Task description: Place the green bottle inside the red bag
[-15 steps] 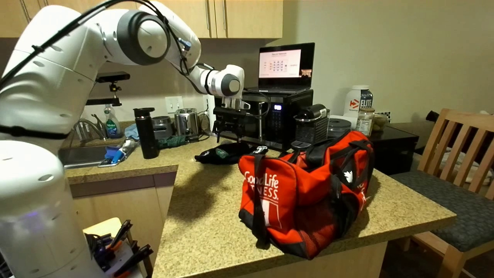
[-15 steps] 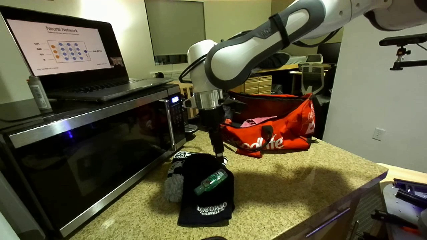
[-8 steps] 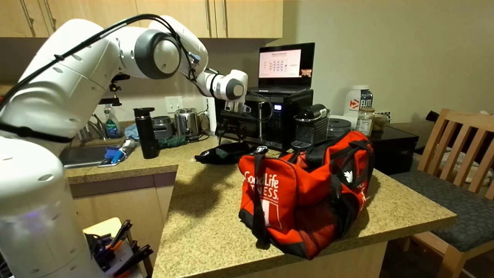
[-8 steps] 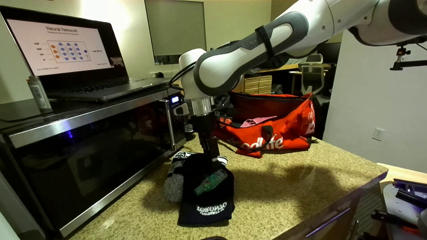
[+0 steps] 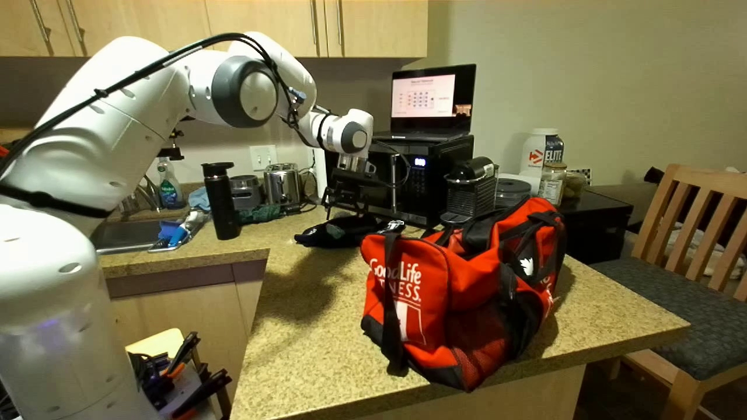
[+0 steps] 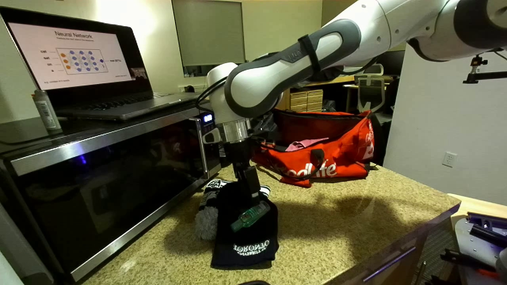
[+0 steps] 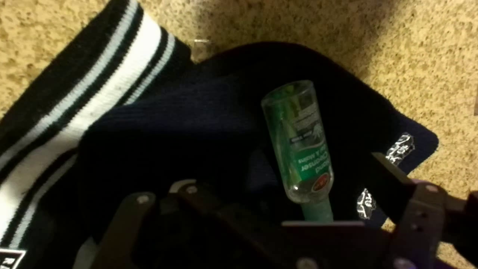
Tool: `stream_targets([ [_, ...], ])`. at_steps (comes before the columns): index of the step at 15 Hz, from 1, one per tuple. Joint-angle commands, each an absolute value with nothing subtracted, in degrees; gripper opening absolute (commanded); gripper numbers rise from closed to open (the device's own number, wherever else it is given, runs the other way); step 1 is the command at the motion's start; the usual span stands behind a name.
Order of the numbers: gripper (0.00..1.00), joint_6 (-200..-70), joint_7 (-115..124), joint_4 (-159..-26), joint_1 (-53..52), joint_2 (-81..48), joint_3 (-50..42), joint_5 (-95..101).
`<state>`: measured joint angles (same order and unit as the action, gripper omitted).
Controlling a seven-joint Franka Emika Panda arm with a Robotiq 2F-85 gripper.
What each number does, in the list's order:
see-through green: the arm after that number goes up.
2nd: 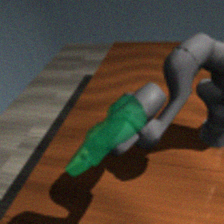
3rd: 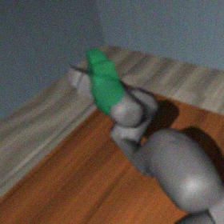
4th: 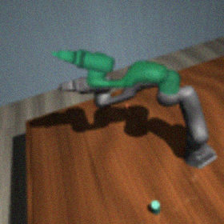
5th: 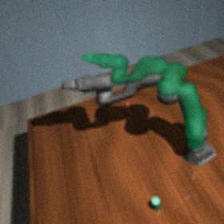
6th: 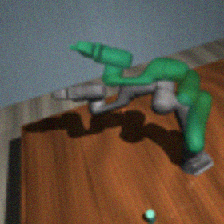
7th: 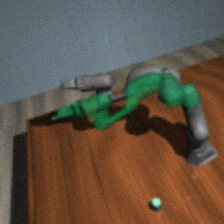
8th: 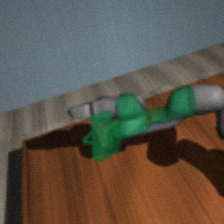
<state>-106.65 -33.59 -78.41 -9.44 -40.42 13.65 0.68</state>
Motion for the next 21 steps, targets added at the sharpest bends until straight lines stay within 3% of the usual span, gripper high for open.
stream_targets([
  [1,1.0,-104.1,-34.2,-77.8,-9.3,-40.9,14.1,0.4],
  [18,1.0,-104.5,-32.0,-78.9,-11.3,-42.5,14.1,0.8],
  [20,0.74,-105.0,-32.1,-78.8,-11.3,-42.5,14.0,0.9],
  [21,0.67,-105.1,-32.2,-78.9,-11.3,-42.4,14.0,1.0],
])
